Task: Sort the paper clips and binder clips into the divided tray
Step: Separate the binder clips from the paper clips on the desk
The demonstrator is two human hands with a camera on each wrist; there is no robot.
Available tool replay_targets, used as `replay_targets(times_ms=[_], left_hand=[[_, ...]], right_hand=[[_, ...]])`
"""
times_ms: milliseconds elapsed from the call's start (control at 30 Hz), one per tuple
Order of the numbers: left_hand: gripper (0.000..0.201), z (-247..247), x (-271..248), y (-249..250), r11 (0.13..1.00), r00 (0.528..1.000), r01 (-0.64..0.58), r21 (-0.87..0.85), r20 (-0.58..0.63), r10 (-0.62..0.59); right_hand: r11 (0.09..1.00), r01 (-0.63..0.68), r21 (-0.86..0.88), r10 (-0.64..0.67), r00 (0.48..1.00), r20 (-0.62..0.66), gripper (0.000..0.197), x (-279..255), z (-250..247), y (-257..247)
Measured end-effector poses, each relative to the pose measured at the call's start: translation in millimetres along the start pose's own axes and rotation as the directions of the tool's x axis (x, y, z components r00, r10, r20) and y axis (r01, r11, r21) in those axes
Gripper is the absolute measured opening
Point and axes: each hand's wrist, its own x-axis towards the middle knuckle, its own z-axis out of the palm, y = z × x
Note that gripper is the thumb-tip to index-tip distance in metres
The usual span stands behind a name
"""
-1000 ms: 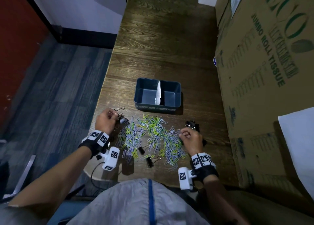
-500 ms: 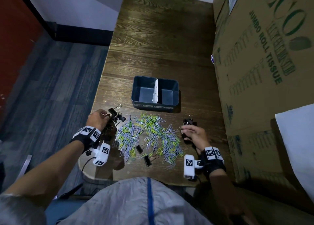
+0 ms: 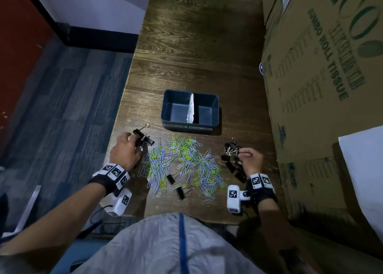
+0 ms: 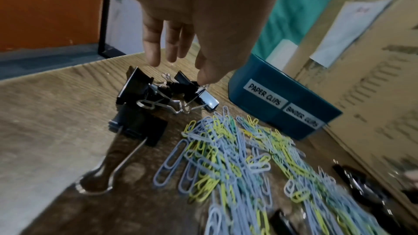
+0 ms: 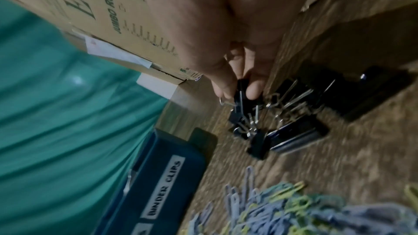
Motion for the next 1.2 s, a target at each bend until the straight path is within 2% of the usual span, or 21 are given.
replay_targets(times_ms=[67,133,233,333,400,467,533,600,667,733,833,900,1033,1100,1200], left_hand=[[0.038,3,-8,-1,0.99,0.99,-0.135,0.037,-0.026,0.136],[0.027,7,-16,2,0.962,0.962,-0.273,0.023,0.007,0.273],[0.028,19,-29,11,0.891,0.885,-0.454,0.026,0.127,0.447],[0.03,27,-43,27,0.819,0.806,-0.574,0.023,0.191,0.56],[0.032,33,-49,38,0.755,0.741,-0.655,0.021,0.214,0.636],[0.034,38,-53,48,0.712,0.69,-0.701,0.039,0.291,0.663],[0.039,42,-55,58,0.709,0.675,-0.7,0.081,0.4,0.62],[0.044,44,-56,66,0.715,0.673,-0.69,0.11,0.459,0.58],[0.047,46,-55,73,0.71,0.672,-0.693,0.124,0.467,0.574],[0.047,48,-53,77,0.708,0.684,-0.687,0.163,0.474,0.555],[0.043,49,-52,84,0.736,0.722,-0.649,0.193,0.459,0.518],[0.039,51,-52,90,0.759,0.745,-0.621,0.196,0.45,0.493],[0.036,57,-50,93,0.825,0.798,-0.546,0.142,0.387,0.462],[0.039,58,-48,91,0.843,0.811,-0.53,0.095,0.349,0.47],[0.044,57,-49,85,0.859,0.83,-0.511,-0.02,0.247,0.499]], right_hand=[[0.997,0.019,-0.069,-0.023,0.998,-0.061,0.028,3,-5,2],[0.991,0.045,-0.124,-0.055,0.996,-0.077,0.025,2,-8,1],[0.973,0.09,-0.211,-0.108,0.991,-0.076,0.027,-5,-5,4],[0.928,0.209,-0.31,-0.246,0.965,-0.087,0.026,-25,5,6],[0.865,0.342,-0.366,-0.366,0.93,0.003,0.026,-44,17,9],[0.786,0.479,-0.392,-0.427,0.878,0.217,0.035,-63,33,19],[0.657,0.64,-0.399,-0.436,0.754,0.491,0.047,-83,48,29],[0.506,0.798,-0.327,-0.403,0.555,0.728,0.055,-102,61,32],[0.391,0.893,-0.225,-0.392,0.383,0.836,0.054,-118,72,33],[0.3,0.938,-0.175,-0.389,0.288,0.875,0.049,-129,81,34],[0.163,0.971,-0.174,-0.323,0.219,0.921,0.045,-131,92,39],[0.138,0.97,-0.199,-0.294,0.232,0.927,0.037,-129,98,43],[0.239,0.926,-0.293,-0.33,0.361,0.872,0.027,-129,101,39],[0.254,0.911,-0.325,-0.336,0.399,0.853,0.027,-127,97,37],[0.294,0.905,-0.307,-0.403,0.408,0.819,0.032,-126,95,38]])
